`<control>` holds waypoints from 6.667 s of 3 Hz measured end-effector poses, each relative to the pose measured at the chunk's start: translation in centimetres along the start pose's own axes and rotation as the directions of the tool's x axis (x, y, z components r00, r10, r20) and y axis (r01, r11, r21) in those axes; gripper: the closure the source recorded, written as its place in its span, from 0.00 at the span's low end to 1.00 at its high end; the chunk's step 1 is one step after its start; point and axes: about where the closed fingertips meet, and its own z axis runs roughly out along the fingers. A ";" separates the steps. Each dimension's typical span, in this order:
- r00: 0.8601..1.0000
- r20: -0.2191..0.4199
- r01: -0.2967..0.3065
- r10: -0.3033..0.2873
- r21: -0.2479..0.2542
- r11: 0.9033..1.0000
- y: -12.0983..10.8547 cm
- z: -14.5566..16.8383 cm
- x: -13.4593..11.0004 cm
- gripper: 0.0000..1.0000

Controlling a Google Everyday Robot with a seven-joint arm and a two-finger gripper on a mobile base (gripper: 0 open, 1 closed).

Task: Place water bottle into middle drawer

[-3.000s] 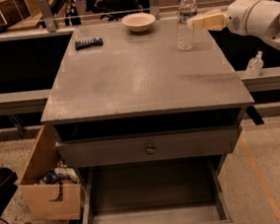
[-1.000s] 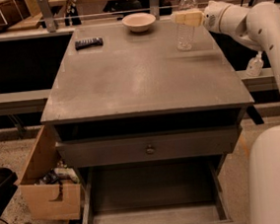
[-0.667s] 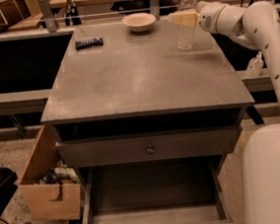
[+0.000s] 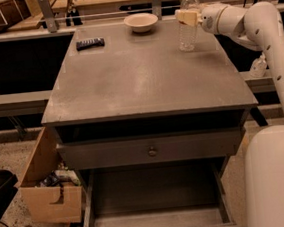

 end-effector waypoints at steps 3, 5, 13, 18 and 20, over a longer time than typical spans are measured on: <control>1.000 -0.002 -0.003 0.003 -0.009 1.000 0.4 0.6 0.2 1.00; 0.998 0.060 0.038 -0.035 -0.038 0.999 1.2 -4.7 -5.4 1.00; 0.992 0.078 0.110 -0.096 -0.197 0.974 22.4 -43.7 10.2 1.00; 0.996 0.038 0.087 -0.079 -0.554 0.828 34.1 -34.5 27.1 1.00; 0.997 0.031 0.077 -0.076 -0.691 0.719 40.2 -28.5 32.3 1.00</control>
Offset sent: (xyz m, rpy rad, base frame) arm 0.0008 0.0029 -0.0010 0.0004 0.0013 0.0035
